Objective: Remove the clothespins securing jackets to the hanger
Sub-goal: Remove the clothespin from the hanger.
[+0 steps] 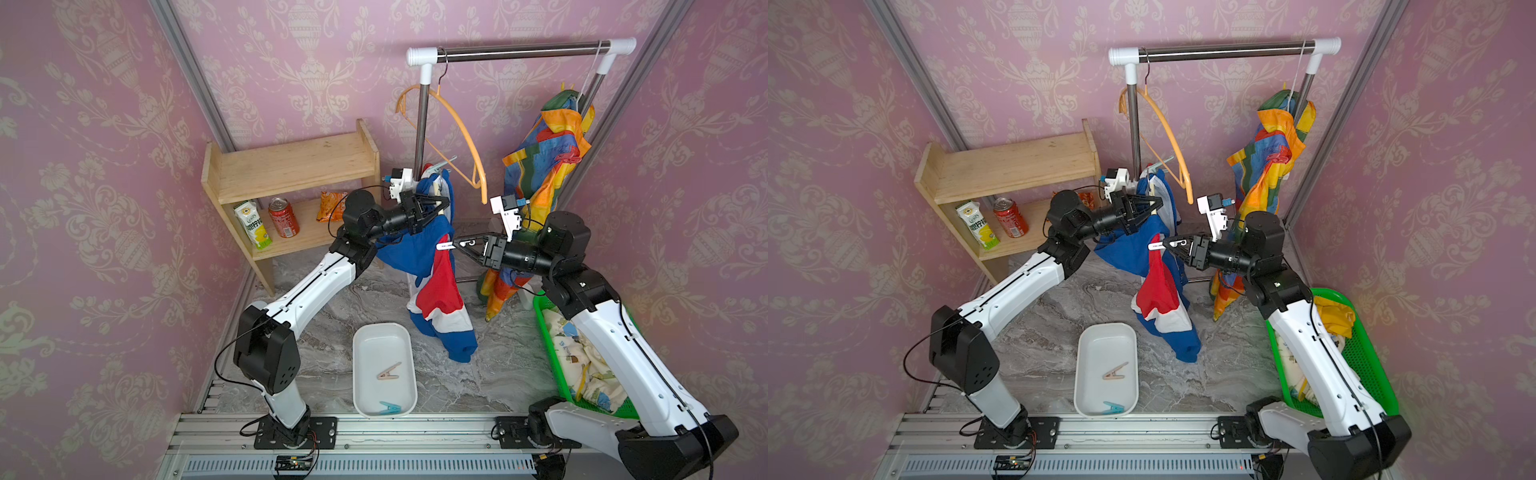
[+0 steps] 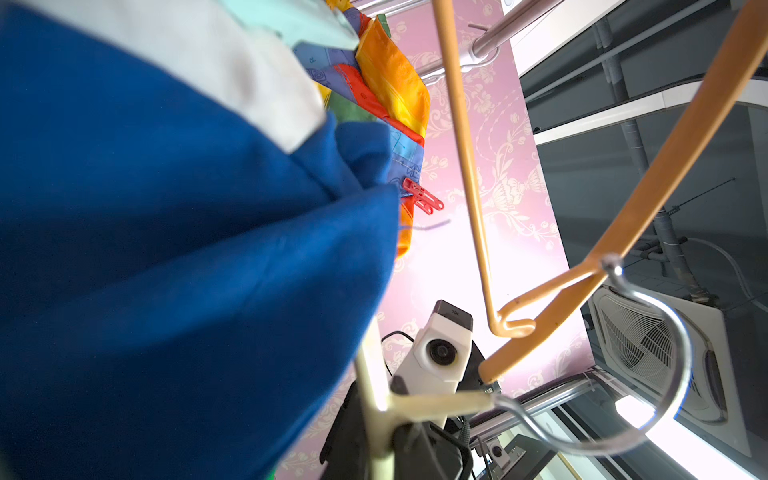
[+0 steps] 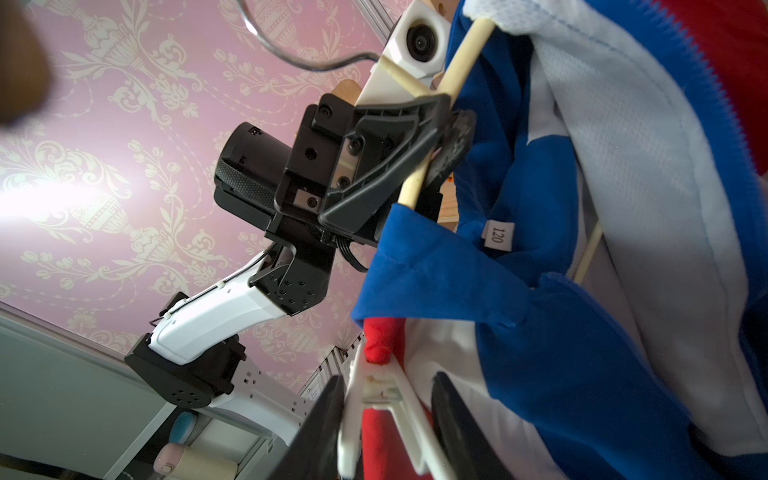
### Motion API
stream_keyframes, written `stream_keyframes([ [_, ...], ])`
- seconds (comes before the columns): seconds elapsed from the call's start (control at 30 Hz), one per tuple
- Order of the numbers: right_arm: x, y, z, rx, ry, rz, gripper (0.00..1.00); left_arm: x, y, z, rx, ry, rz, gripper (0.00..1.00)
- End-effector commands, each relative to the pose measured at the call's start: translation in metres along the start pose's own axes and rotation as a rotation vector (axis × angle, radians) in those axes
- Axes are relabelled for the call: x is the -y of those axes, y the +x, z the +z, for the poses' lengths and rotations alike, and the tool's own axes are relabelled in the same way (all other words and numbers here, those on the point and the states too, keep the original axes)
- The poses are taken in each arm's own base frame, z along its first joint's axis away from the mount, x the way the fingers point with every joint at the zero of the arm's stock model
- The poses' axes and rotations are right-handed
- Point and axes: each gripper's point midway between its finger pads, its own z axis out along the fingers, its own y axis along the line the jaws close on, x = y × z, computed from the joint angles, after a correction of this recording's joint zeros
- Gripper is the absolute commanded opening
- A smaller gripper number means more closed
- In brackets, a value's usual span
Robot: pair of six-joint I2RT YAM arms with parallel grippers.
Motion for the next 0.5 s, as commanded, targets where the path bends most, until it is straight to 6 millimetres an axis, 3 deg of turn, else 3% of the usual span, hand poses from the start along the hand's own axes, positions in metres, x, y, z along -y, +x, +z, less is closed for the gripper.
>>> stream_keyframes([
  [0.0, -0.008, -0.002, -0.001, 0.001, -0.003, -0.026, 0.33, 0.054, -0.001, 0.000, -0.005, 0.136, 0.124, 0.00],
  [0.23, -0.008, -0.001, -0.005, 0.007, 0.033, -0.037, 0.12, 0.057, -0.002, -0.001, -0.004, 0.141, 0.126, 0.00],
  [0.47, -0.011, -0.012, -0.027, 0.061, 0.134, -0.096, 0.10, 0.052, 0.000, -0.001, -0.009, 0.116, 0.141, 0.00],
])
